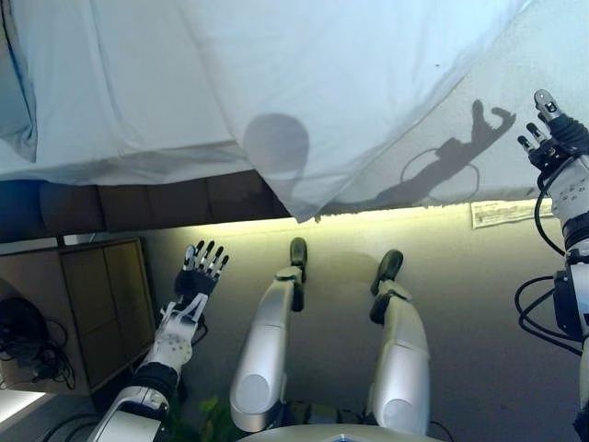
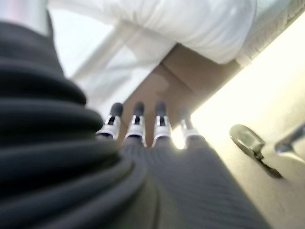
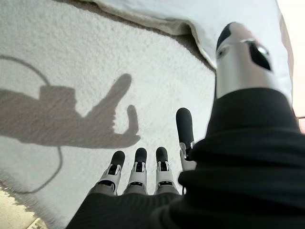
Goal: Make the bed neatly
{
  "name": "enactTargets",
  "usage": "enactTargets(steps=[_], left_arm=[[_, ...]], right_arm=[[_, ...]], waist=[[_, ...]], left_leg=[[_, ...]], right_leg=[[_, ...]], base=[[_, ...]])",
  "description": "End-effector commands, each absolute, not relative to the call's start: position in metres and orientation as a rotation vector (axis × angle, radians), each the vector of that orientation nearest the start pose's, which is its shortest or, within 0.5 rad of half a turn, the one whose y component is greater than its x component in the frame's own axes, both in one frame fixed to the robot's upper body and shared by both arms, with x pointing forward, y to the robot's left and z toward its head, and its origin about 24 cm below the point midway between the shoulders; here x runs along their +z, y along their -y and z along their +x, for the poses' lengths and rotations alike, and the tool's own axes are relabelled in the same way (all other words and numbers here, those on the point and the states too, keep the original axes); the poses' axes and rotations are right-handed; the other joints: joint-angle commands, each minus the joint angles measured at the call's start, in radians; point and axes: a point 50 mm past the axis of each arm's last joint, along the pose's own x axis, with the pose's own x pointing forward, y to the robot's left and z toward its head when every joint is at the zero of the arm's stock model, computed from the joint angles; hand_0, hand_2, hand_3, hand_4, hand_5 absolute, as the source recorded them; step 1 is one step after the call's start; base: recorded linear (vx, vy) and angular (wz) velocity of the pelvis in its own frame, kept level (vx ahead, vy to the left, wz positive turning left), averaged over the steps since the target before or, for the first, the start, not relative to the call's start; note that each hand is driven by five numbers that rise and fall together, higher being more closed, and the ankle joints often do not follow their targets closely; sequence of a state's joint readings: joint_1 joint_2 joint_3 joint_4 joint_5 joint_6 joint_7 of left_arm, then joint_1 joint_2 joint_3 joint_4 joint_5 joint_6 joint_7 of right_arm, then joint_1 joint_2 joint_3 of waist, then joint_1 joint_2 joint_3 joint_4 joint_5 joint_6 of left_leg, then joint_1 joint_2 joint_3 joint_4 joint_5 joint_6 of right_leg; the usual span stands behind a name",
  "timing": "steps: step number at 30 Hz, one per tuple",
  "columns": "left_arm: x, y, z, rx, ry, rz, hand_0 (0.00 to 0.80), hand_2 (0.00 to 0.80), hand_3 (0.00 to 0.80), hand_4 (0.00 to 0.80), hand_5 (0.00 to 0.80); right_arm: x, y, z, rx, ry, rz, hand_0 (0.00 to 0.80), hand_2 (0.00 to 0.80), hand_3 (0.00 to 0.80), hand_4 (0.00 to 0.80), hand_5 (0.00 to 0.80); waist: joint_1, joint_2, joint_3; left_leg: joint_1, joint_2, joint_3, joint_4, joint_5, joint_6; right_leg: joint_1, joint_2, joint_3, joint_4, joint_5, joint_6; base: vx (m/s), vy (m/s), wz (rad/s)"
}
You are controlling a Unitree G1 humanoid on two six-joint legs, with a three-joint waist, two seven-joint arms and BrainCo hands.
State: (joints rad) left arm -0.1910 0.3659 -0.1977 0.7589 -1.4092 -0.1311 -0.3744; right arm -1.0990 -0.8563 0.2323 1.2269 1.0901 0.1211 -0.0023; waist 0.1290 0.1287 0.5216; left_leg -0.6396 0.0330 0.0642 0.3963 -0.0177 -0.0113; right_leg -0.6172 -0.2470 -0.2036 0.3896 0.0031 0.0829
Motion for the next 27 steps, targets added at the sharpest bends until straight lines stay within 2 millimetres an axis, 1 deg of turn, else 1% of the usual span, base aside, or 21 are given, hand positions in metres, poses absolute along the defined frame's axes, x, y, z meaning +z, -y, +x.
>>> enactTargets(steps=[1,5,10,11,16,21,24,27], left_arm=[[-0.050,-0.257,0.232,0.116,-0.219,-0.896,0.000,0.000,0.000,0.000,0.000],[-0.053,-0.258,0.226,0.124,-0.227,-0.897,0.000,0.000,0.000,0.000,0.000],[-0.057,-0.251,0.216,0.097,-0.222,-0.920,0.000,0.000,0.000,0.000,0.000],[-0.059,-0.249,0.213,0.087,-0.226,-0.927,0.000,0.000,0.000,0.000,0.000],[-0.063,-0.248,0.206,0.072,-0.237,-0.947,0.000,0.000,0.000,0.000,0.000],[-0.057,-0.254,0.206,0.066,-0.213,-0.935,0.000,0.000,0.000,0.000,0.000],[-0.053,-0.258,0.206,0.072,-0.197,-0.933,0.000,0.000,0.000,0.000,0.000],[-0.054,-0.259,0.203,0.070,-0.197,-0.939,0.000,0.000,0.000,0.000,0.000]], right_arm=[[0.260,0.375,0.358,-0.435,0.130,0.341,0.000,0.000,0.000,0.000,0.000],[0.270,0.378,0.355,-0.448,0.130,0.320,0.000,0.000,0.000,0.000,0.000],[0.285,0.381,0.352,-0.448,0.156,0.298,0.000,0.000,0.000,0.000,0.000],[0.289,0.380,0.352,-0.442,0.161,0.291,0.000,0.000,0.000,0.000,0.000],[0.302,0.375,0.354,-0.425,0.171,0.248,0.000,0.000,0.000,0.000,0.000],[0.319,0.368,0.355,-0.410,0.204,0.255,0.000,0.000,0.000,0.000,0.000],[0.324,0.364,0.357,-0.402,0.209,0.259,0.000,0.000,0.000,0.000,0.000],[0.334,0.359,0.358,-0.380,0.239,0.254,0.000,0.000,0.000,0.000,0.000]], waist=[[0.039,-0.015,-0.002],[0.050,-0.002,-0.002],[0.072,0.029,-0.002],[0.079,0.038,-0.002],[0.106,0.059,-0.002],[0.138,0.061,-0.002],[0.151,0.067,-0.002],[0.165,0.091,-0.002]], left_leg=[[-0.021,0.016,-0.039,0.010,-0.039,-0.038],[-0.039,0.006,-0.050,0.001,-0.028,-0.035],[-0.058,-0.014,-0.069,-0.043,0.008,-0.030],[-0.059,-0.019,-0.074,-0.054,0.017,-0.028],[-0.059,-0.030,-0.083,-0.098,0.049,-0.025],[-0.081,-0.028,-0.090,-0.131,0.078,-0.028],[-0.100,-0.029,-0.094,-0.132,0.086,-0.025],[-0.122,-0.033,-0.096,-0.122,0.088,-0.018]], right_leg=[[0.007,-0.070,0.006,-0.023,0.008,0.065],[-0.027,-0.065,0.004,0.015,-0.012,0.057],[-0.068,-0.060,0.008,0.053,-0.030,0.049],[-0.074,-0.059,0.008,0.063,-0.037,0.046],[-0.086,-0.063,0.001,0.101,-0.062,0.042],[-0.106,-0.076,-0.023,0.119,-0.068,0.046],[-0.131,-0.080,-0.028,0.146,-0.079,0.044],[-0.164,-0.091,-0.028,0.195,-0.100,0.038]], base=[[0.076,-0.040,0.17],[0.078,-0.014,0.11],[0.076,0.039,0.19],[0.065,0.067,0.12],[0.081,0.066,0.16],[0.049,-0.006,0.21],[0.026,0.000,0.19],[0.029,0.026,0.22]])
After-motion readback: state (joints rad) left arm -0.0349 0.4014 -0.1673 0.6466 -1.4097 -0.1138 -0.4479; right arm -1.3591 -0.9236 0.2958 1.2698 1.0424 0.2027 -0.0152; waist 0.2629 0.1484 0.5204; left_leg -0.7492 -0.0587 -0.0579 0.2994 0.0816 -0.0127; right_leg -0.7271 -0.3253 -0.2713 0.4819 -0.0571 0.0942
